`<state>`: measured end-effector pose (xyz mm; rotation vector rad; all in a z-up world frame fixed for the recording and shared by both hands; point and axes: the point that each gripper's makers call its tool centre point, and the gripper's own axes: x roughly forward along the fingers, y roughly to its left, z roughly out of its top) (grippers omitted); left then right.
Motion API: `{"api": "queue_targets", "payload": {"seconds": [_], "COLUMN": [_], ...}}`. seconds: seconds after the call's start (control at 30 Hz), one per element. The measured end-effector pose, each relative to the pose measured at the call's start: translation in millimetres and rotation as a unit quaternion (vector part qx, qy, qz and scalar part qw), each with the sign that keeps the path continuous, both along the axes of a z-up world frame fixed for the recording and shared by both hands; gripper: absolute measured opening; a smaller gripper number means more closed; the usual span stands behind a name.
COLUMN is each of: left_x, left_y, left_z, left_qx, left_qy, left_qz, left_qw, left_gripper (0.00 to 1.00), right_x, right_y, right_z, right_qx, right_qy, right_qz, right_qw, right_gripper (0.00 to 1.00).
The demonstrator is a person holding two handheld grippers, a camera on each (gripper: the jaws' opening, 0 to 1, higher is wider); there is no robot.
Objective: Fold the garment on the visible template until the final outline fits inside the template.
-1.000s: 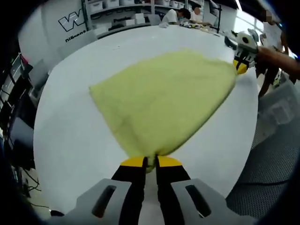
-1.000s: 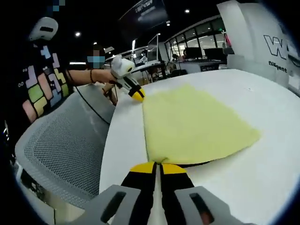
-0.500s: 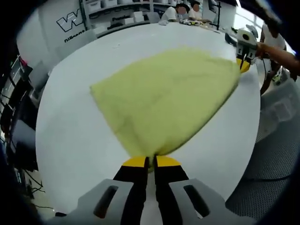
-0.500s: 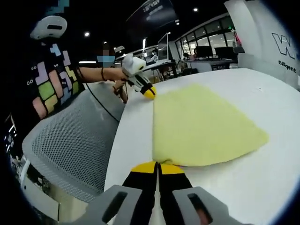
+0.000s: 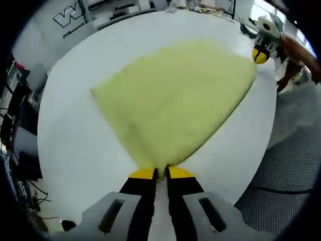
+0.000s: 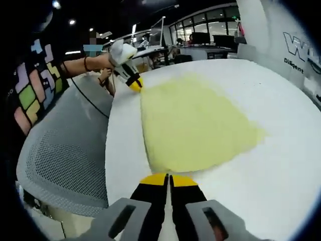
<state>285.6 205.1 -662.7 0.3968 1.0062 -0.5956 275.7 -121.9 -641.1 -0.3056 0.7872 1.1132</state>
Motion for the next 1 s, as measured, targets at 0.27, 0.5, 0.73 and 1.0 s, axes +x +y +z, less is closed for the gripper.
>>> {"api": "queue_targets", "payload": {"seconds": [0.27, 0.5, 0.73, 1.0], "left_x": [17.2, 14.3, 8.7, 5.4], "left_y": [-3, -8, -11, -2], "left_z": [45.0, 66.4, 89.0, 90.6], "left_qx": [-0.122, -0.161, -0.208, -0.229], "left_qy": [-0.076, -0.112, -0.145, -0.144], "left_qz": [0.063, 0.075, 0.076, 0.105], "left_qw": [0.9876, 0.9778, 0.9643, 0.957], "left_gripper": [0.25, 0.37, 0.48, 0.61], "right_x": [16, 12, 7, 8], "right_y": [0, 9, 13, 16], "right_z": [52.8, 81.2, 90.8, 95.4], "right_qx": [0.069, 0.101, 0.101, 0.115], "right_qy": [-0.081, -0.124, -0.147, -0.155], "right_qz": [-0.216, -0.31, -0.354, -0.395], "right_qw": [0.9707, 0.9371, 0.9181, 0.8985], "right_gripper": [0.09, 0.17, 0.26, 0.36]}}
